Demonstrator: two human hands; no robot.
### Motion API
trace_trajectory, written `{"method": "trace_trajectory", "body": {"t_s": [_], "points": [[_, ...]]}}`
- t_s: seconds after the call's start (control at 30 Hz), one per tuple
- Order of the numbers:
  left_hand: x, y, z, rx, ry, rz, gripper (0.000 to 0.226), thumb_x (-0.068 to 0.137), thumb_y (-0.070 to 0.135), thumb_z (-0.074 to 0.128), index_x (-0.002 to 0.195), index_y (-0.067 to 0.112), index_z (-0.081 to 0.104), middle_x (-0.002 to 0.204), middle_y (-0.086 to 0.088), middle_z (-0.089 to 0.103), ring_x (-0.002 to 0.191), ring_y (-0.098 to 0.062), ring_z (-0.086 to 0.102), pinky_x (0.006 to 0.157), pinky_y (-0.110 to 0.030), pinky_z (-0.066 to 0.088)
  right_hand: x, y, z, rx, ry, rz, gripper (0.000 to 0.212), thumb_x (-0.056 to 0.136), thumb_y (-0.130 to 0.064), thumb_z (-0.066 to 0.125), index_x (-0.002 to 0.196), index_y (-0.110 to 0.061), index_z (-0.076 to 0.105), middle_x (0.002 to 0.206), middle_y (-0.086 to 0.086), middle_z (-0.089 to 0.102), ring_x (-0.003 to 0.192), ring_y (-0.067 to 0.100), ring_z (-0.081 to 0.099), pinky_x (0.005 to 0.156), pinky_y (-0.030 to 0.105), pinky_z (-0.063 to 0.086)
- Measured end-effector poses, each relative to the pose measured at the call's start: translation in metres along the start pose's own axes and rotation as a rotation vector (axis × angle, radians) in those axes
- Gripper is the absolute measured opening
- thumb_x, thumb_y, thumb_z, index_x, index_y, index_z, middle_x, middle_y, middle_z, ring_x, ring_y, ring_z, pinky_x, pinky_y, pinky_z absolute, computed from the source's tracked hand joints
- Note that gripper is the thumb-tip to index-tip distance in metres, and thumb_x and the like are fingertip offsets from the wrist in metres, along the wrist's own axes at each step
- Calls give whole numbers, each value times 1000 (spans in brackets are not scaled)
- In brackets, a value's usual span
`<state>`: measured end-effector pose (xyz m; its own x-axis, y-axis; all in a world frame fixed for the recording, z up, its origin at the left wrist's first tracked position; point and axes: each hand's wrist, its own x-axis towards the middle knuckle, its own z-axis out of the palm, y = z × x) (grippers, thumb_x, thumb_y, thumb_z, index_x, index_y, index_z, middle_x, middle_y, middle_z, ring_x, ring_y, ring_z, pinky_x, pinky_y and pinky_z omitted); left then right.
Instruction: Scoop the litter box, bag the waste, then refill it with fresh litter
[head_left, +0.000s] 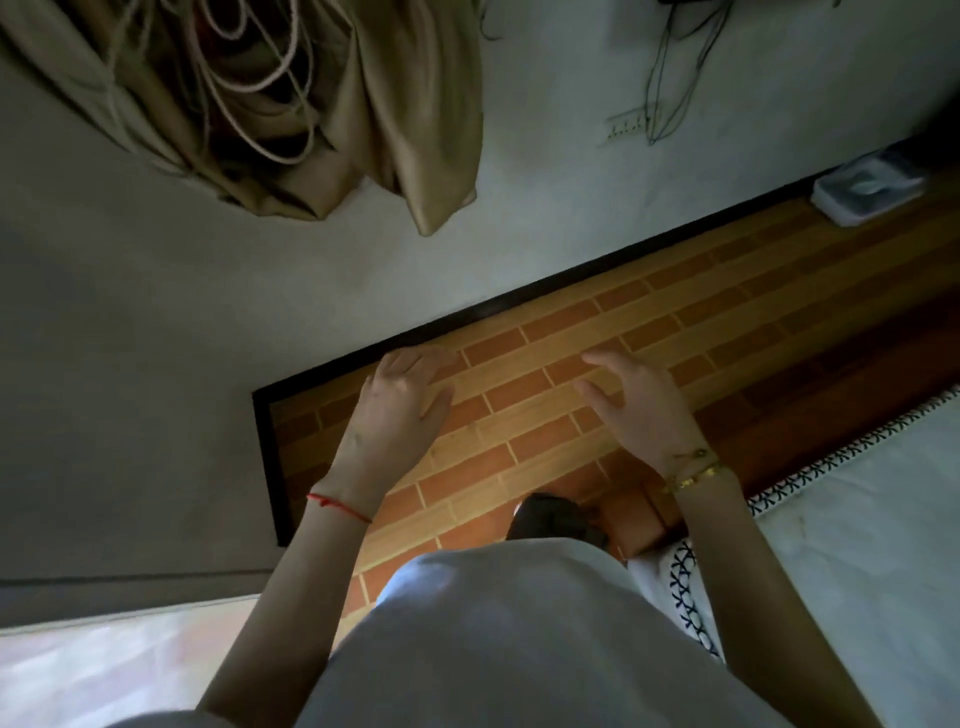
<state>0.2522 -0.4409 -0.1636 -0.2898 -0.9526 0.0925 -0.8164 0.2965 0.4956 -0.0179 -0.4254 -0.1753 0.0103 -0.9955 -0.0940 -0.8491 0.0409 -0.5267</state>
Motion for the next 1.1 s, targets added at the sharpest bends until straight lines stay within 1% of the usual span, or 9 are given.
{"method": "trace_trajectory", "body": {"t_s": [0.13, 0.23, 0.37, 0.43, 0.63, 0.83, 0.97, 1.03, 1.1], "points": [[61, -2, 9, 1, -41, 48, 36, 94, 18, 59, 129, 11, 61, 128, -8, 62, 123, -28, 52, 101, -50, 46, 43, 18, -6, 3, 52, 42, 44, 93, -36, 53, 132, -17, 53, 133, 1, 57, 124, 17, 51, 101, 28, 39], [108, 6, 18, -6, -58, 69, 35, 96, 18, 58, 130, 11, 60, 131, -6, 61, 125, -23, 50, 106, -45, 43, 77, 31, -15, 16, 81, 83, 41, 93, -32, 56, 130, -17, 54, 130, 1, 58, 120, 16, 53, 97, 23, 38], [182, 19, 34, -21, -89, 146, 36, 92, 11, 63, 129, 10, 61, 129, -9, 62, 121, -27, 53, 103, -48, 46, 128, 60, -40, 39, 127, 108, 41, 92, -32, 57, 130, -17, 55, 129, 2, 59, 121, 18, 53, 100, 35, 46], [223, 31, 42, -21, -104, 180, 35, 93, 9, 62, 128, 8, 62, 127, -11, 63, 120, -30, 55, 103, -42, 45, 155, 77, -58, 39, 143, 125, 40, 91, -30, 58, 128, -17, 56, 127, 3, 61, 119, 20, 54, 99, 39, 47], [337, 74, 74, -52, -131, 258, 34, 97, 17, 57, 131, 14, 60, 132, -3, 60, 125, -21, 50, 105, -31, 37, 226, 129, -119, 4, 197, 216, 39, 91, -29, 60, 128, -18, 56, 126, 3, 61, 117, 19, 54, 99, 32, 43], [424, 121, 108, -78, -184, 308, 33, 99, 17, 56, 132, 15, 60, 133, 0, 59, 125, -17, 49, 103, -20, 28, 275, 189, -168, -13, 243, 271, 38, 91, -35, 57, 128, -24, 55, 125, -1, 61, 115, 17, 55, 99, 41, 46], [476, 155, 132, -100, -248, 373, 32, 99, 16, 56, 130, 14, 60, 132, -4, 61, 124, -20, 52, 104, -27, 33, 292, 227, -195, 24, 313, 341, 36, 91, -34, 56, 126, -24, 57, 121, -2, 62, 104, 18, 60, 94, 44, 49], [503, 171, 147, -98, -291, 403, 35, 98, 23, 52, 132, 14, 60, 133, -5, 60, 125, -21, 52, 106, -31, 36, 300, 246, -206, 31, 328, 385, 37, 91, -34, 57, 126, -22, 57, 122, 0, 62, 109, 19, 59, 96, 45, 47], [529, 188, 163, -110, -331, 431, 41, 95, 28, 48, 132, 14, 59, 134, -5, 60, 125, -22, 51, 106, -30, 33, 307, 265, -215, 36, 351, 430, 39, 91, -33, 58, 127, -18, 58, 124, 2, 62, 116, 20, 56, 100, 45, 44]]}}
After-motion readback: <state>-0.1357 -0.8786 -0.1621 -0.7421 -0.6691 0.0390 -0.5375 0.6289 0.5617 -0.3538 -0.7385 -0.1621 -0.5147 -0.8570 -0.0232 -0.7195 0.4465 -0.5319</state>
